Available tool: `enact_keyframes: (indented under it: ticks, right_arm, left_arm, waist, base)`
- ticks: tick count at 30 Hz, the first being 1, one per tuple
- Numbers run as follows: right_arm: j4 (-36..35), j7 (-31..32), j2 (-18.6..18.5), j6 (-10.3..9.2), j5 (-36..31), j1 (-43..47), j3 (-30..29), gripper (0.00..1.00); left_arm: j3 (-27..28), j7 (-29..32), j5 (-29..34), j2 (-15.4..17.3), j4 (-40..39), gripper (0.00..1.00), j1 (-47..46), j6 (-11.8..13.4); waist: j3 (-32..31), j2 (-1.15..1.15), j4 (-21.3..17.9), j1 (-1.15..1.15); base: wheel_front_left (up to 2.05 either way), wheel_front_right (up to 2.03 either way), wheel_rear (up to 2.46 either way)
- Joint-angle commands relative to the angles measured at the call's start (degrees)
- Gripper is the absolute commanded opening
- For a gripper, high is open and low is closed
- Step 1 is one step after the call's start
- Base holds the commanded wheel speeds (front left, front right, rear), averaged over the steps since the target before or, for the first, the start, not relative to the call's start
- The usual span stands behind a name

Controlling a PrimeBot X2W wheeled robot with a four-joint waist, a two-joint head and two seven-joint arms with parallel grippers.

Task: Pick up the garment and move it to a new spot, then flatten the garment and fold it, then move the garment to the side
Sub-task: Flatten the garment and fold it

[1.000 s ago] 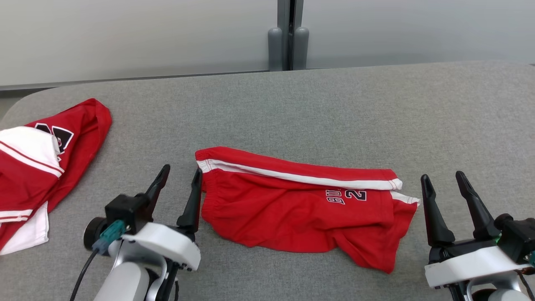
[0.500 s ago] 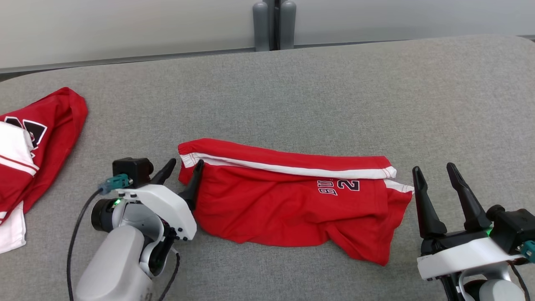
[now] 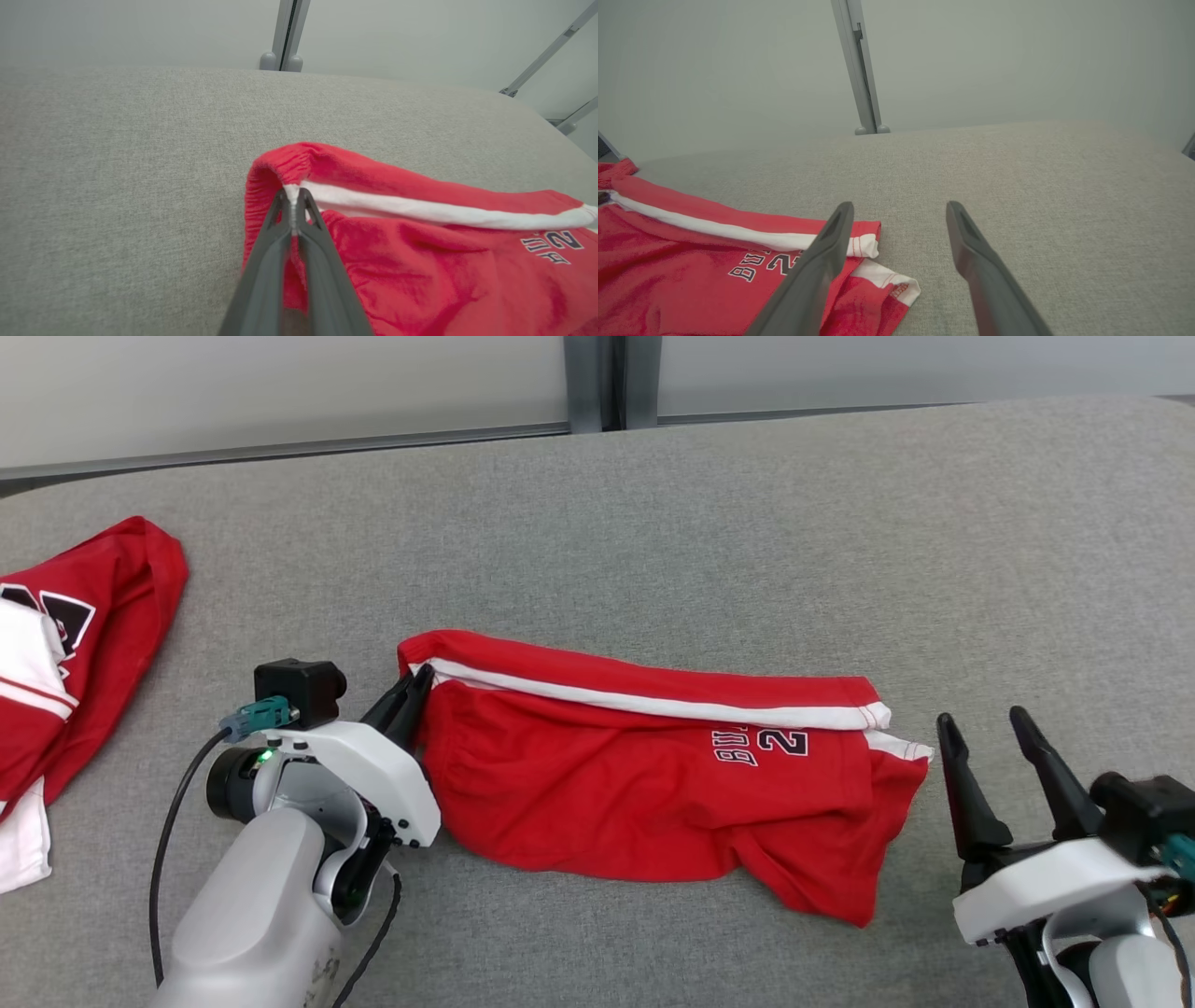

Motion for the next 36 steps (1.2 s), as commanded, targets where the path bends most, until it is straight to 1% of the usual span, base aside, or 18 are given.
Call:
enact_keyframes:
  ticks: [1,9,13,14,15,16,17,25,33,36]
  right_arm:
    - [1.0,0.7,-0.7,0.0,0.4,-1.2,0.4,1.0]
    - [8.8,7.1,-5.2,0.0,4.2,-8.1,7.4,1.0]
    - [11.2,11.1,-6.4,0.0,5.7,-10.9,10.3,1.0]
    - [11.6,11.8,-6.7,0.0,6.1,-11.5,10.7,0.86]
    - [12.0,12.6,-6.9,0.0,6.7,-11.9,11.2,0.47]
    - [12.3,12.9,-7.2,0.0,7.0,-12.3,11.6,0.29]
    - [12.4,13.1,-7.4,0.0,7.4,-12.8,11.8,0.0]
    - [10.8,11.1,-9.0,0.0,10.1,-13.9,10.5,0.0]
    - [7.7,8.3,-9.2,0.0,9.5,-13.4,8.4,0.0]
    - [5.4,5.7,-9.1,-0.01,8.8,-13.6,7.4,0.0]
  left_arm:
    - [-0.2,-0.3,0.1,0.4,0.2,0.0,-1.2,-0.1]
    - [-1.9,-2.1,-0.3,-0.4,0.9,0.0,-3.5,-0.2]
    - [-2.7,-3.0,-0.7,-0.5,1.4,0.0,-4.2,-0.2]
    - [-2.9,-3.2,-0.7,-0.5,1.5,0.0,-4.4,-0.2]
    - [-3.0,-3.5,-0.7,-0.5,1.6,0.0,-4.5,-0.2]
    - [-3.2,-3.6,-0.7,-0.6,1.5,0.0,-4.7,-0.2]
    - [-3.4,-4.0,-0.7,-0.6,1.5,0.0,-4.9,-0.2]
    - [-4.1,-6.4,-0.3,0.4,0.1,0.0,-5.3,-0.2]
    - [-4.6,-6.5,-0.1,1.2,-2.0,0.0,-4.8,0.4]
    - [-4.6,-7.4,0.3,1.6,-3.5,0.0,-4.9,0.8]
  waist:
    - [0.3,0.0,0.2,0.0]
    - [2.2,0.0,2.0,0.0]
    - [2.8,0.0,2.8,0.0]
    - [3.0,0.0,2.9,0.0]
    - [3.1,0.0,3.0,0.0]
    - [3.3,0.0,3.2,0.0]
    - [3.4,0.0,3.3,0.0]
    - [3.8,0.0,3.1,0.0]
    - [3.3,0.0,2.5,0.0]
    - [3.1,0.0,2.4,0.0]
  base:
    - [0.0,0.0,0.0]
    - [0.0,0.0,0.0]
    - [0.0,0.0,0.0]
    - [0.0,0.0,0.0]
    - [0.0,0.0,0.0]
    - [0.0,0.0,0.0]
    - [0.0,0.0,0.0]
    - [0.0,0.0,0.0]
    - [0.0,0.0,0.0]
    - [0.0,0.0,0.0]
